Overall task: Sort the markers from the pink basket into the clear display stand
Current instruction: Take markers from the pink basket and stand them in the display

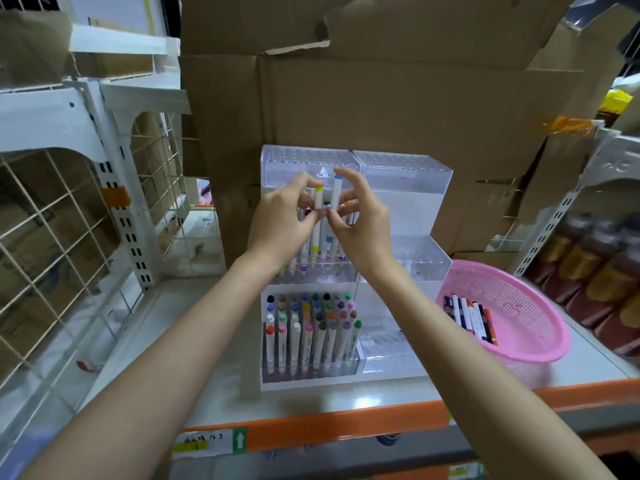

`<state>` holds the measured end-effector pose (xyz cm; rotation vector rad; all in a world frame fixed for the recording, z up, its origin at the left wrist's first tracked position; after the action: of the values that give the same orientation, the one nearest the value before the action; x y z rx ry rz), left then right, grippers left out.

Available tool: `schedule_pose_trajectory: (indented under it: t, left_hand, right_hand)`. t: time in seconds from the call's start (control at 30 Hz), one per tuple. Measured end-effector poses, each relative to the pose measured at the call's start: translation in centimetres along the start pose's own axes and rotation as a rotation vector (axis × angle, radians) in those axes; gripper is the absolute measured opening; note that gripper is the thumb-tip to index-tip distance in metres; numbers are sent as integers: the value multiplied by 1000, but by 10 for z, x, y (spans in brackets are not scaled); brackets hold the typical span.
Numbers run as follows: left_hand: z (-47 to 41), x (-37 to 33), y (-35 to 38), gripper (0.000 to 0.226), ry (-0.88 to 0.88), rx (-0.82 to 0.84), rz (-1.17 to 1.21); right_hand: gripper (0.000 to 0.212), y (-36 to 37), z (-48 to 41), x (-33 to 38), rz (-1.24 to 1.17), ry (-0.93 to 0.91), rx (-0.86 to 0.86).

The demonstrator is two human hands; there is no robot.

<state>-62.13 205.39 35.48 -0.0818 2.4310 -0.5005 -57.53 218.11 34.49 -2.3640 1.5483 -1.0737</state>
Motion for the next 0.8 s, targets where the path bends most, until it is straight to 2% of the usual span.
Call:
schedule_pose_trajectory:
  t: [0.63,0.8]
  left_hand:
    - [11,4,7,32,100,23,-270]
    - [14,-1,9,32,178,42,-356]
  right_hand:
    - [53,6,10,-8,-14,28,-19]
    - [55,9,11,-8,-14,23,0]
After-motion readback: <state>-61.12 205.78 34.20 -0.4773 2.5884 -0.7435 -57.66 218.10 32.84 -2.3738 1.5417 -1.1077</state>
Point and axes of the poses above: each hand's wrist, its own z-axis away from the middle knuckle, its own y-axis out of the palm, x = y × z, the point moved 7 cm from there along -z, towards the middle knuckle, and after that the axes turned 12 degrees about z, right-handed, at the moved point
